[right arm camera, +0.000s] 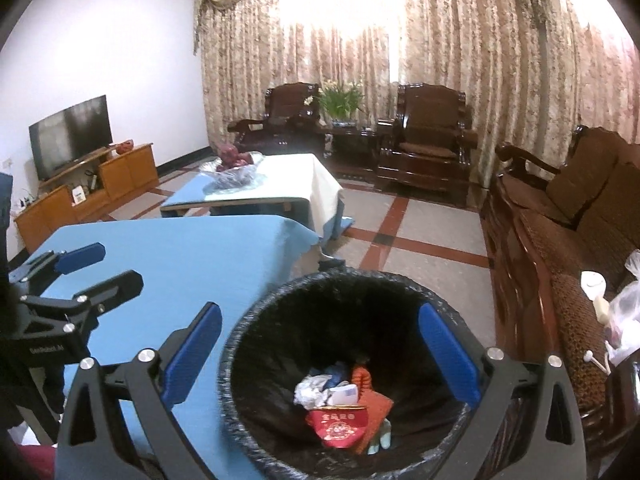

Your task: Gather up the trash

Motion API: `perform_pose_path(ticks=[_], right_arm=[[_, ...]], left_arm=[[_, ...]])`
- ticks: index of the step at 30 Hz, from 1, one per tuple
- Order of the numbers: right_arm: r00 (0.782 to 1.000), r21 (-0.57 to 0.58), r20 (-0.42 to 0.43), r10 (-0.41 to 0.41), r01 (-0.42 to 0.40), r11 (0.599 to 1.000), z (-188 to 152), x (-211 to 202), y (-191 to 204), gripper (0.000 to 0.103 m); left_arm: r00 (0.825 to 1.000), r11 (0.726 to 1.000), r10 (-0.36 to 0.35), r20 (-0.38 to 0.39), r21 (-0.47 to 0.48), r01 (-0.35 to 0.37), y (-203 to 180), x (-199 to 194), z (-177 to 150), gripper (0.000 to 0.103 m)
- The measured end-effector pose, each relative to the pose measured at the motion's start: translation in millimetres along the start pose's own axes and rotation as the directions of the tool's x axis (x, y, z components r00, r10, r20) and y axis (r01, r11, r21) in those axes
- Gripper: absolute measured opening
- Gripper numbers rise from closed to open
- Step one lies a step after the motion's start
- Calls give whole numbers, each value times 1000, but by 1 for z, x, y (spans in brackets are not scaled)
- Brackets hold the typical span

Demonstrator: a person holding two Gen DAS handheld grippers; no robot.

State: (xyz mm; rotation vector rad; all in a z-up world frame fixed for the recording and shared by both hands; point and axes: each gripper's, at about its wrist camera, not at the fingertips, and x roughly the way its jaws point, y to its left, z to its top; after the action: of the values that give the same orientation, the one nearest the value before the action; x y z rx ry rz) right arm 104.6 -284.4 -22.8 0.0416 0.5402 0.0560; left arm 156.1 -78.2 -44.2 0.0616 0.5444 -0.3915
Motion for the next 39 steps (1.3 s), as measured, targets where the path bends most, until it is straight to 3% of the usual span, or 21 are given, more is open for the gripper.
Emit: perform_pose_path(ticks=[21, 39], right_arm=[[993, -35, 103, 64, -61, 998, 24, -61, 41, 97], [988, -57, 130, 85, -79, 995, 26, -72, 52, 97]], left_arm=[[992, 998, 64, 112, -23, -61, 11, -90, 4, 95], [982, 993, 119, 148, -43, -114, 19, -119, 7, 96]])
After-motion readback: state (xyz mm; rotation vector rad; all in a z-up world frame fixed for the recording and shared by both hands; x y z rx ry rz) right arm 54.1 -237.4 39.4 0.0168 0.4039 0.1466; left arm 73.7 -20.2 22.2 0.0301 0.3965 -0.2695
